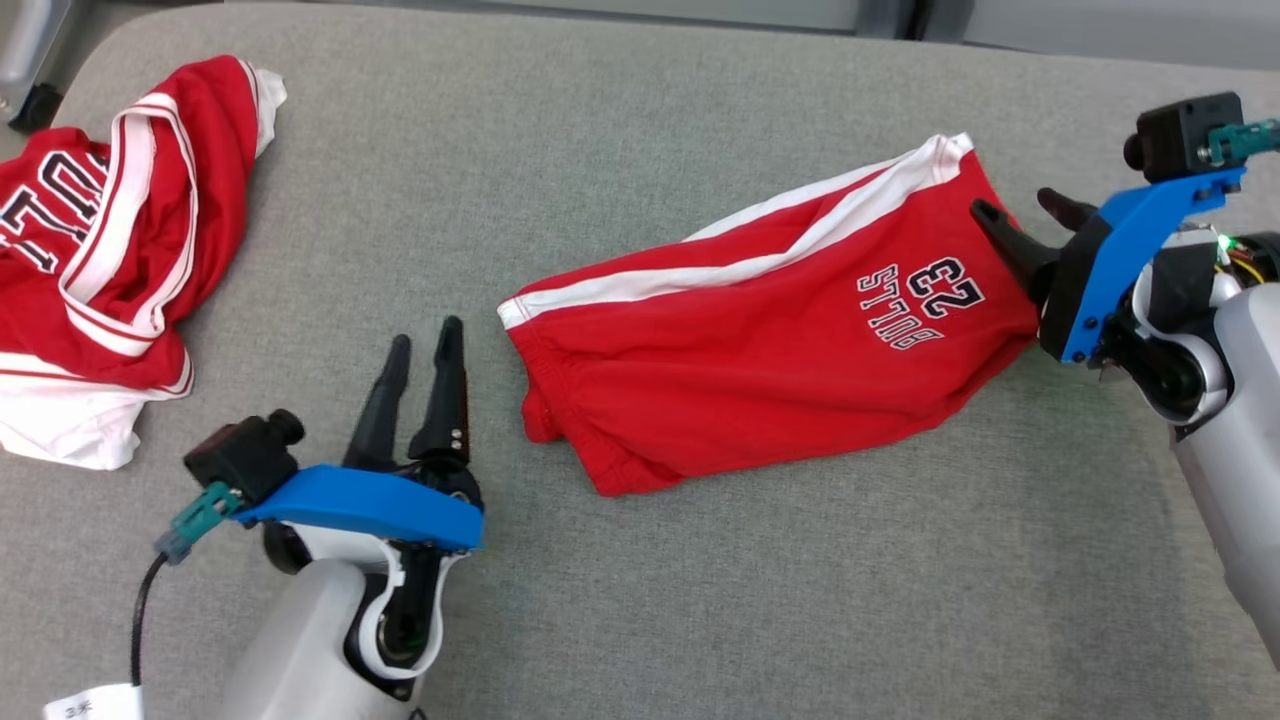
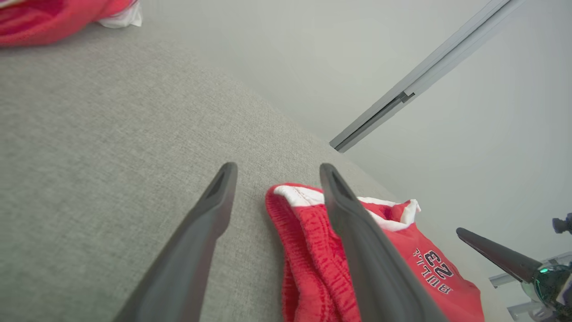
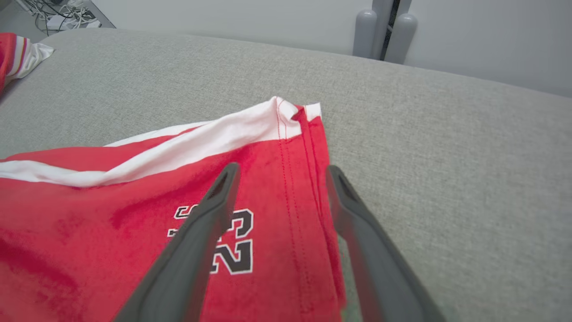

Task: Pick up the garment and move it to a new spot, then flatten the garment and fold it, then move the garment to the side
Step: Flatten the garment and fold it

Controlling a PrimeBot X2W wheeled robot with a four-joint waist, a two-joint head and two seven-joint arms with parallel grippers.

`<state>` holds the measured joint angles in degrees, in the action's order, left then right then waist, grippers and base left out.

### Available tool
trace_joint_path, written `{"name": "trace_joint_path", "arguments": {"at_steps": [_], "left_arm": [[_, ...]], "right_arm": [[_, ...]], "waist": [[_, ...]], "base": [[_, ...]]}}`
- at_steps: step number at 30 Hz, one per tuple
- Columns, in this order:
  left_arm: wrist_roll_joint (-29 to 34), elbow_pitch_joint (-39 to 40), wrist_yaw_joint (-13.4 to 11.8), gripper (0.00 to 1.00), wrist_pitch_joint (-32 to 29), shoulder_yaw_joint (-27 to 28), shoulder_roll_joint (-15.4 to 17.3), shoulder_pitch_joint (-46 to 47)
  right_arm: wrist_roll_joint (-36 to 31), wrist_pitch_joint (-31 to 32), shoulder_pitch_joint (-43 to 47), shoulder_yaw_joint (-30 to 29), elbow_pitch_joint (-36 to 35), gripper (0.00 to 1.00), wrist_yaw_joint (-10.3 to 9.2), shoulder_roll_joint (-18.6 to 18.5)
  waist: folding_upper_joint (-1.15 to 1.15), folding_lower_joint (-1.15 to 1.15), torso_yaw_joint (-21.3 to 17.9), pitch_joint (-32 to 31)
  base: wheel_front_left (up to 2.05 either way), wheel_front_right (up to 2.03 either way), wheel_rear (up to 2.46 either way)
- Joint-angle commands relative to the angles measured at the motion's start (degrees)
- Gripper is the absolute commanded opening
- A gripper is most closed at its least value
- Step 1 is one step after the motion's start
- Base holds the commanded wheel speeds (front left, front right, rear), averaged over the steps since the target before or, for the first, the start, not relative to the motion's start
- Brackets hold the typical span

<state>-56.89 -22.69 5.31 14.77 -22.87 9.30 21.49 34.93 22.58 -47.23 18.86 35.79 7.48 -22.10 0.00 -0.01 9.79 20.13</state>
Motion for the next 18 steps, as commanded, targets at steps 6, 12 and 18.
{"name": "trace_joint_path", "arguments": {"at_steps": [6, 12, 18], "left_arm": [[12.90, 4.41, 0.64, 1.00, 0.44, 8.11, -0.84, -0.67], [27.25, 6.92, 1.63, 1.00, 0.48, 10.74, -1.55, 0.44], [33.35, 7.65, 2.06, 1.00, 0.49, 11.06, -3.12, 0.68]], "right_arm": [[0.57, -1.54, 0.89, -1.86, 1.89, 1.00, 0.03, 0.83], [-0.04, -2.10, -1.85, -3.78, 5.15, 1.00, 0.03, 1.91], [-3.10, -1.85, -4.06, -4.80, 10.07, 1.00, 0.03, 2.55]], "waist": [[0.00, 0.01, 0.08, 0.28], [0.00, 0.01, 1.32, 3.09], [0.00, 0.01, 2.56, 5.02]], "base": [[0.00, 0.00, 0.00], [0.00, 0.00, 0.00], [0.00, 0.00, 0.00]]}}
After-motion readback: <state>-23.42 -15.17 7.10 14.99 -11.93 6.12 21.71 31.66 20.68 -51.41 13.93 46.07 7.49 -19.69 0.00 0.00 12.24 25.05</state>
